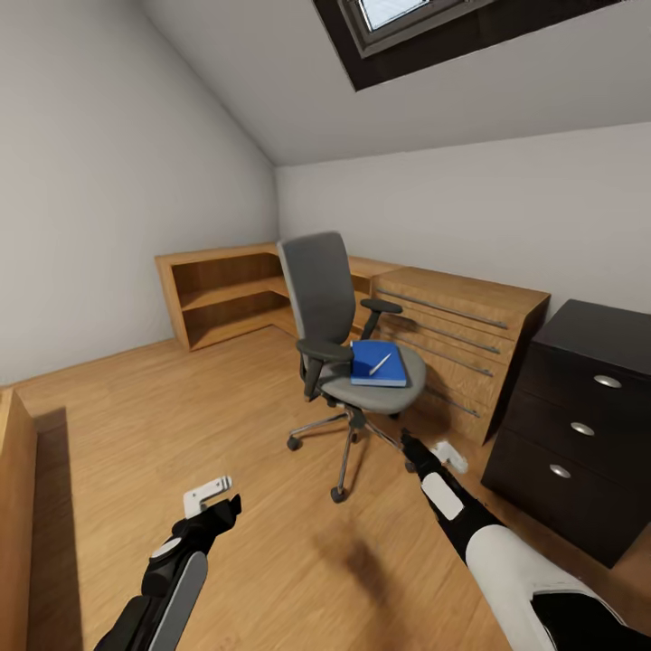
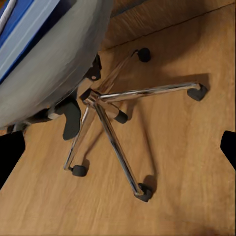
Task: In the bedroom, organize the workspace by keeping the computer under the desk, ensuring the monitor is on the desk, placing the keyboard on the desk next to the monitor, placing the mouse on the desk next to the keyboard, moving the folder from the swivel chair onto the desk next to the mouse, stacking the notebook on top of the folder with the pen on top of the notebook, and positioning the swivel chair next to the desk.
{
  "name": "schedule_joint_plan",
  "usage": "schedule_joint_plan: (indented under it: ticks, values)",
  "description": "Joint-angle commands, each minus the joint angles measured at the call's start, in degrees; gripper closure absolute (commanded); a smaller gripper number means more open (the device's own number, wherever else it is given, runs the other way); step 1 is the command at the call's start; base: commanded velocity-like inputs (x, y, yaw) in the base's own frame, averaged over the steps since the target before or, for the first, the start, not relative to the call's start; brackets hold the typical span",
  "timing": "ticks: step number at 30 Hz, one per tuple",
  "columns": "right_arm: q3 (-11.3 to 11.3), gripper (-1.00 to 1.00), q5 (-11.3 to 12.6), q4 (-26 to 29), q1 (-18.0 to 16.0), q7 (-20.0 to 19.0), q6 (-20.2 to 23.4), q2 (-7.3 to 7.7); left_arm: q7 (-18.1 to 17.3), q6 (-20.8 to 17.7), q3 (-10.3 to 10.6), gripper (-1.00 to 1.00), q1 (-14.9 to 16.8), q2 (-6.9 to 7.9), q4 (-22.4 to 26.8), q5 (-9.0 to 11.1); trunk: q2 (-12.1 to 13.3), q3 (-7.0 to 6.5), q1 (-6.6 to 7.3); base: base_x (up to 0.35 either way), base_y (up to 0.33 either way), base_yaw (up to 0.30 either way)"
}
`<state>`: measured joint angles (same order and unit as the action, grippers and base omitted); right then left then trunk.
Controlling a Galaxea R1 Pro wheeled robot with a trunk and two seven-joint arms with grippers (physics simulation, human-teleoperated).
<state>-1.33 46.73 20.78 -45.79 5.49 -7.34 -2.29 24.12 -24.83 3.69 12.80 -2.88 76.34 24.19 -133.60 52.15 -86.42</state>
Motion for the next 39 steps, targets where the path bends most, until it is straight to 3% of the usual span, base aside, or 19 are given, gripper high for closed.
schedule_joint_plan:
  ticks: [1,7,9,14,15,18,25,26,27,29,31,39]
  values:
    - [-0.2,-1.0,-0.7,-0.4,0.3,0.2,-1.0,-0.04,0.5,-0.1,0.1,-1.0,0.0,0.04,-0.2,0.6,0.4,-0.13,0.24,-0.003,0.0,0.0]
    - [-0.6,-1.0,-9.5,-4.4,2.3,0.2,-7.4,-1.45,0.5,0.4,0.1,-1.0,0.0,0.2,-6.9,0.2,2.8,-1.21,1.56,-0.001,0.0,-0.026]
    - [-0.7,-1.0,-15.4,-7.6,3.5,0.3,-10.5,-2.58,0.4,0.9,0.1,-1.0,0.0,0.17,-11.6,-1.2,3.6,-1.57,2.0,0.0,0.0,-0.13]
    - [-0.8,-1.0,-22.9,-12.7,5.1,0.4,-15.7,-3.24,0.3,3.5,0.1,-1.0,0.0,0.1,-16.7,-4.2,5.6,-2.46,3.09,0.0,0.0,-0.2]
    - [-0.8,-1.0,-25.4,-15.1,5.6,0.3,-18.0,-3.43,0.3,5.1,0.1,-1.0,0.0,0.09,-18.7,-5.2,6.0,-2.64,3.31,0.0,0.0,-0.239]
    - [-0.8,-1.0,-28.6,-19.2,6.6,0.3,-22.6,-3.8,0.3,8.6,0.1,-1.0,0.0,0.07,-23.0,-6.2,7.2,-3.18,3.97,0.0,0.0,-0.248]
    - [-0.8,-1.0,-31.1,-21.5,12.6,0.2,-27.3,-3.82,0.3,17.0,0.1,-1.0,0.0,0.07,-35.2,-7.0,10.0,-4.44,5.51,0.0,0.0,-0.26]
    - [-0.8,-1.0,-32.0,-21.7,14.5,0.2,-28.0,-3.67,0.3,21.8,0.3,-1.0,0.0,0.02,-41.0,-7.1,10.4,-4.62,5.73,0.0,0.0,-0.263]
    - [-0.8,-1.0,-32.4,-21.8,15.0,0.2,-28.4,-3.62,0.3,24.7,0.7,-1.0,0.0,-0.01,-43.5,-7.1,10.8,-4.8,5.95,0.0,0.0,-0.263]
    - [-0.8,-1.0,-32.9,-21.8,15.6,0.2,-29.0,-3.48,0.3,27.6,1.4,-1.0,0.0,-0.05,-45.6,-7.1,11.6,-5.16,6.39,0.0,0.0,-0.263]
    - [-0.8,-1.0,-34.2,-21.8,17.2,0.2,-31.0,-2.74,0.4,33.4,3.9,-1.0,0.0,-0.09,-50.0,-7.1,12.4,-5.52,6.83,0.0,0.0,-0.264]
    - [-0.8,-1.0,-35.0,-22.0,18.1,0.2,-32.3,-1.53,0.3,36.4,8.7,-1.0,0.0,-0.18,-55.5,-7.1,15.6,-6.95,8.59,0.0,0.0,-0.264]
